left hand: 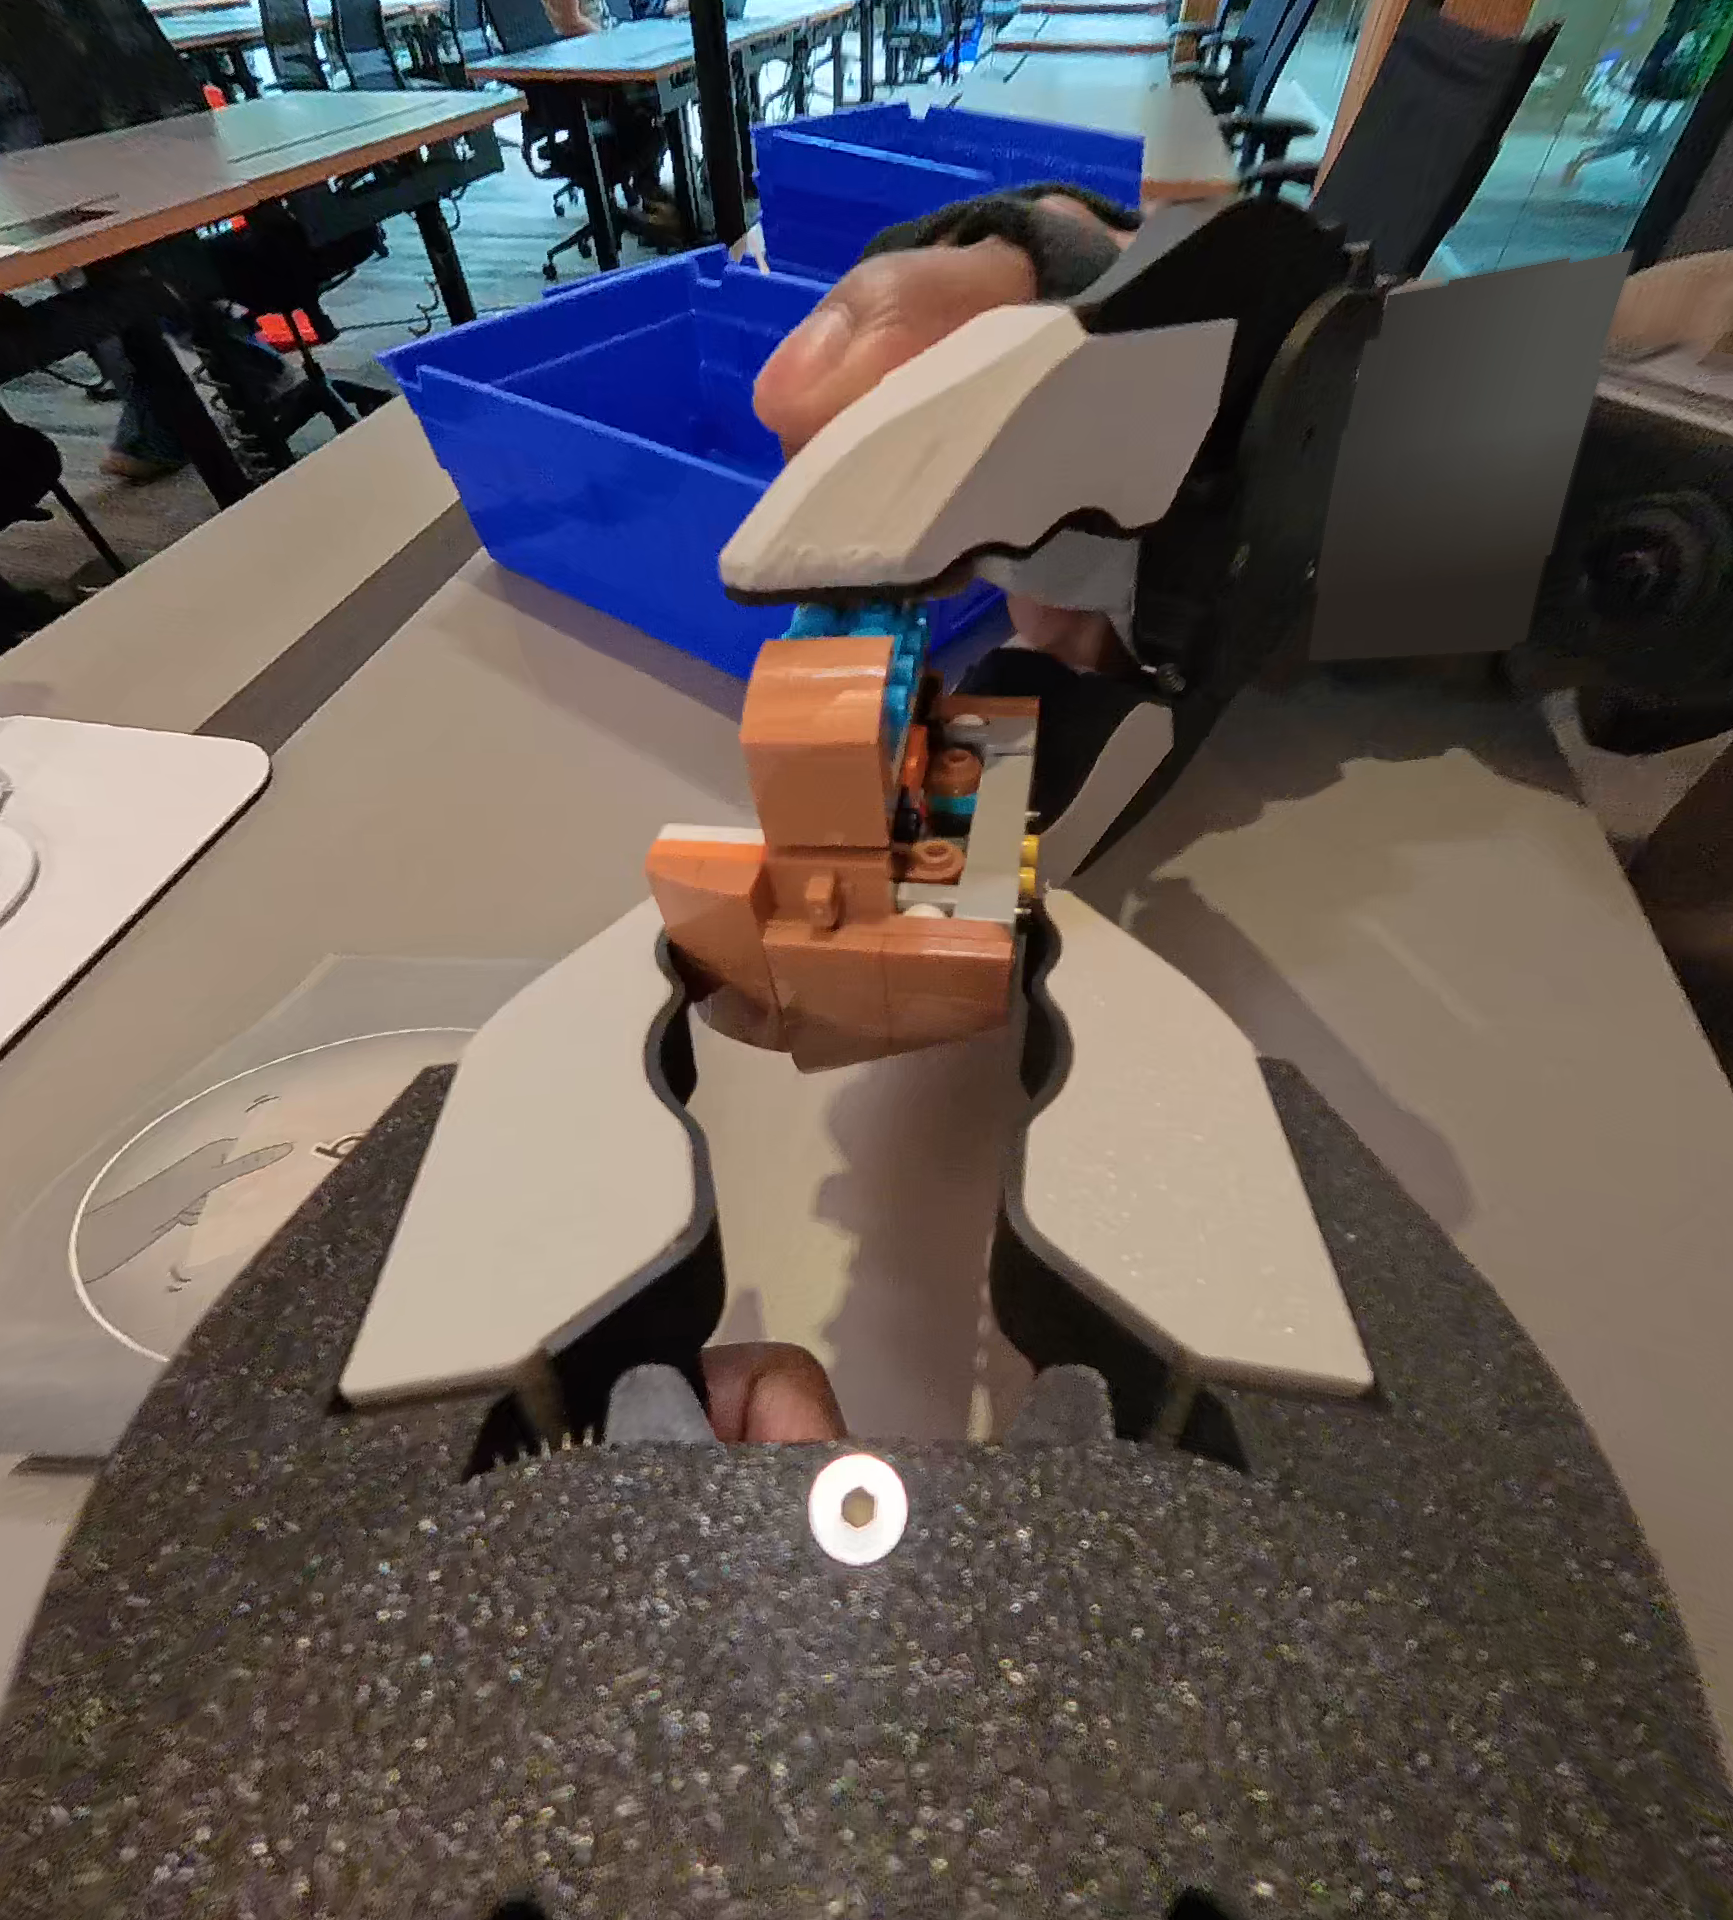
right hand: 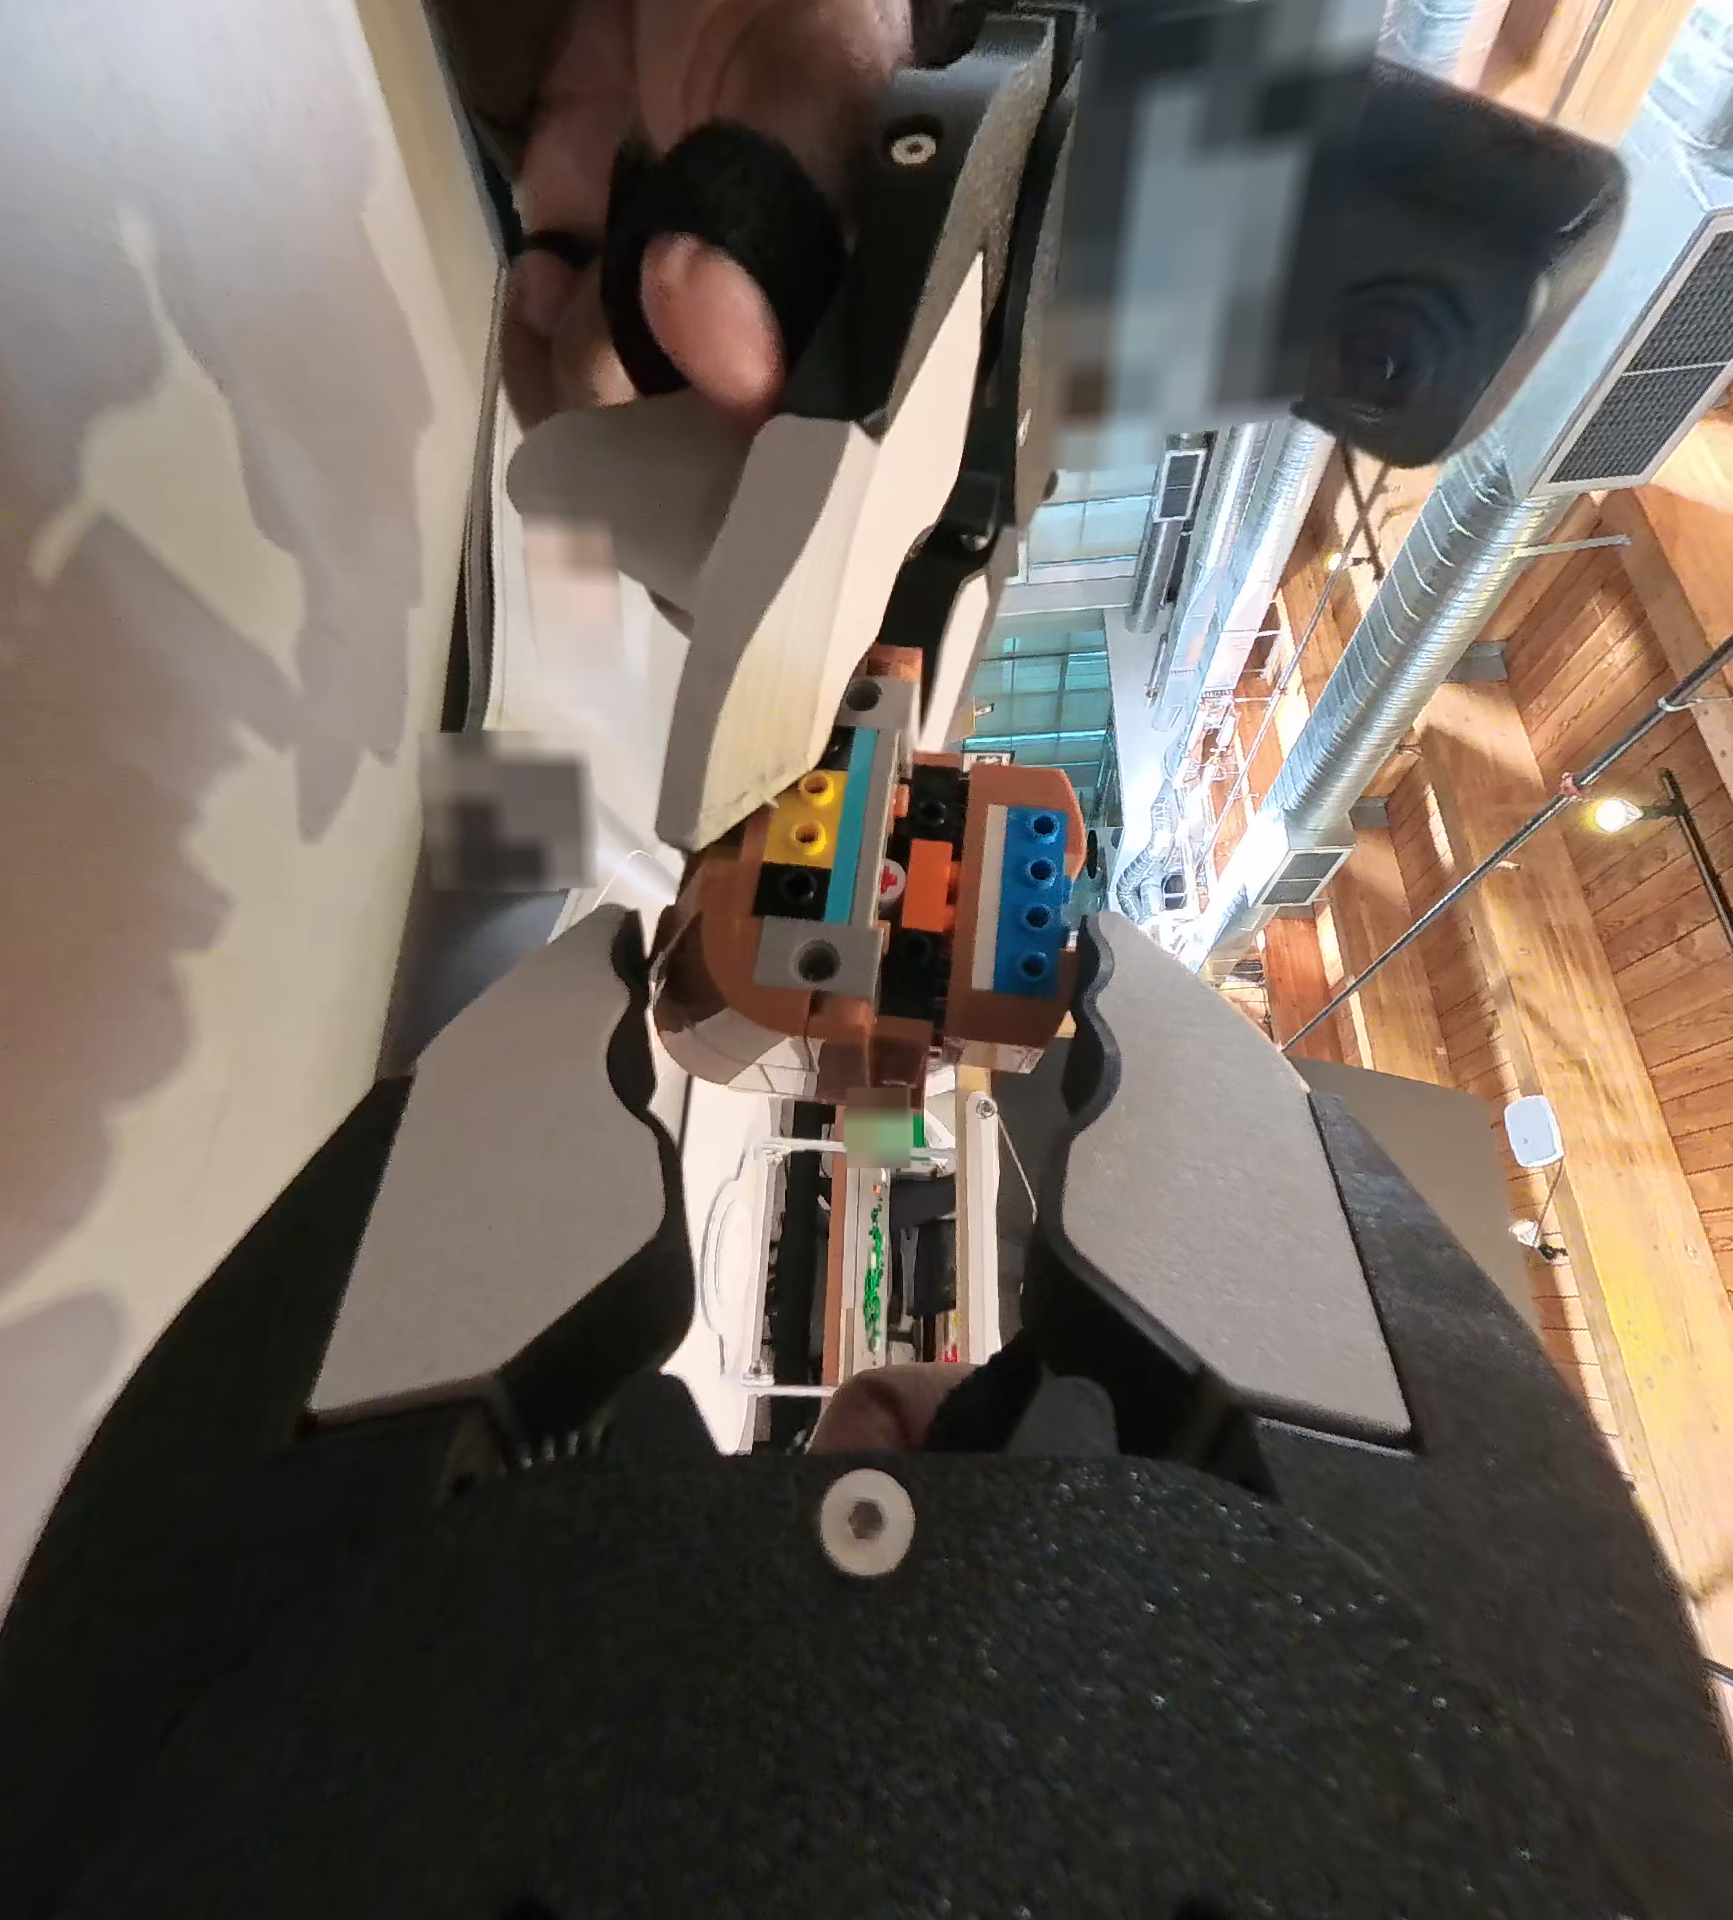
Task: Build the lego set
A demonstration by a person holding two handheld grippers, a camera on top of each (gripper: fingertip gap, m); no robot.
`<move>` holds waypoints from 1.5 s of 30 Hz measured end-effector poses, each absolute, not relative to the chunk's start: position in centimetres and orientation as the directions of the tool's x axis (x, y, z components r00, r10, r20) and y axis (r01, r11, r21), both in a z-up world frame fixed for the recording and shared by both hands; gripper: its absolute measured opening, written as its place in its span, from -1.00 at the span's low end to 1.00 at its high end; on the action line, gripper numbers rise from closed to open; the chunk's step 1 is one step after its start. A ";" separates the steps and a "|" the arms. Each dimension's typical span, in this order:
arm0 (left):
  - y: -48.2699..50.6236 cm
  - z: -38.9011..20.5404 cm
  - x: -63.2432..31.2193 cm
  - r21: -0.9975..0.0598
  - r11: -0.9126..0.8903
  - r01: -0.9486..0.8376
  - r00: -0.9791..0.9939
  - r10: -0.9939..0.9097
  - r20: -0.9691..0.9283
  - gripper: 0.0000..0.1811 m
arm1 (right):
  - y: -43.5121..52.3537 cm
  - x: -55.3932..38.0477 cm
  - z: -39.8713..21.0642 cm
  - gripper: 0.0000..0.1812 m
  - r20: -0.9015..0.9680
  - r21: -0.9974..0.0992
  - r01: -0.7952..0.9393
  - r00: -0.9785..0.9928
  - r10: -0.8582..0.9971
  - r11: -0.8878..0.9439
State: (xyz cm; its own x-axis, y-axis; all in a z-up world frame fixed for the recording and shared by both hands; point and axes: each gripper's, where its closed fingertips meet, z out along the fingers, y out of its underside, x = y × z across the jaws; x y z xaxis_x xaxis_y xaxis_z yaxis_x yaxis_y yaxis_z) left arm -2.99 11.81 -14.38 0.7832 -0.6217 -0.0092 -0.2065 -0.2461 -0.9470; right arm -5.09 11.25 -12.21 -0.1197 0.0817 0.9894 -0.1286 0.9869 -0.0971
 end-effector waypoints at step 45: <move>12.7 -11.8 -1.8 -0.998 0.003 0.061 0.782 -0.621 0.047 -0.23 | 9.6 -4.7 -10.6 -0.24 0.984 -0.118 -0.176 -0.151 0.092 0.977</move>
